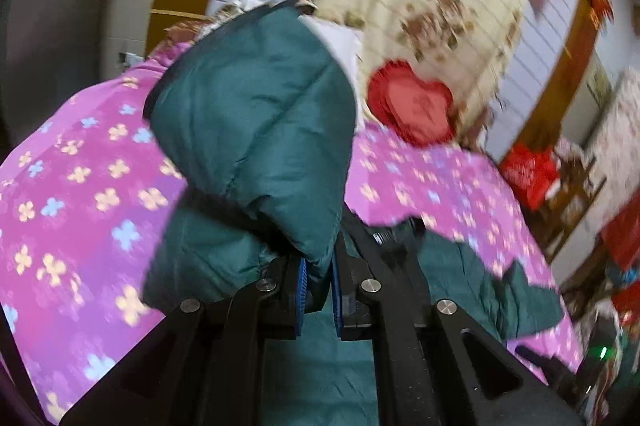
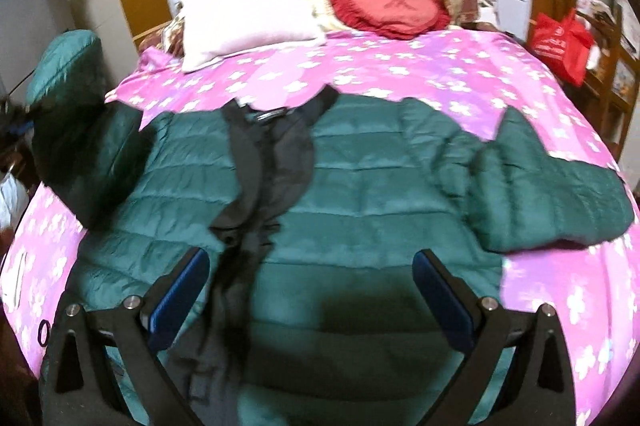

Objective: Fold large clothes

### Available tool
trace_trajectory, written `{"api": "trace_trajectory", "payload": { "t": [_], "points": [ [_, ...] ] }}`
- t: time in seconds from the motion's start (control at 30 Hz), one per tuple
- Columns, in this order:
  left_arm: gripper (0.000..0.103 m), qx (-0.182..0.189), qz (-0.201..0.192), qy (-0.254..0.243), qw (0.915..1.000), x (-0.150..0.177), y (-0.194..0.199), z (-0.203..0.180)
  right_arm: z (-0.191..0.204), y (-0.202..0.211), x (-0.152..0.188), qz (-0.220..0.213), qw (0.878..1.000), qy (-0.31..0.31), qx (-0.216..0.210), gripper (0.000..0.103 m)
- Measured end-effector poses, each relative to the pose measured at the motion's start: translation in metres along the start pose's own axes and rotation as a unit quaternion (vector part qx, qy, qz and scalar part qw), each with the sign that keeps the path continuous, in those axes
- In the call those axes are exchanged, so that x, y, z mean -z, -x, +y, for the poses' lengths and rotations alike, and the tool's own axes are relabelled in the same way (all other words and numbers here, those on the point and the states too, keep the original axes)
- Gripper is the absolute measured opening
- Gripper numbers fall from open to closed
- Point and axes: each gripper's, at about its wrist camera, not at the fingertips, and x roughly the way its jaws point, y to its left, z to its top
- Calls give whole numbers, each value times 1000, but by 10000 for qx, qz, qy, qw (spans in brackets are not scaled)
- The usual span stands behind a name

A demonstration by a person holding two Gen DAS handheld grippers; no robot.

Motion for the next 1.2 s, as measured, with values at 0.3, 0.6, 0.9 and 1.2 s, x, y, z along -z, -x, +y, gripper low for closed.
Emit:
{"api": "trace_trajectory", "payload": {
  "t": [0.3, 0.6, 0.9, 1.2],
  "points": [
    [0, 236, 576, -298, 9976, 54, -31, -62, -37, 1, -10, 45, 9994, -89, 328, 103],
    [0, 228, 1435, -536, 9879, 116, -82, -100, -76, -2, 9, 281, 9979, -399, 422, 103],
    [43, 899, 1456, -1008, 9801, 117, -30, -110, -109, 13, 10, 125, 9954, -939, 154, 103],
    [43, -437, 868, -593, 9935, 83, -8, -23, -94, -18, 11, 528, 9903, -1150, -567, 103]
  ]
}}
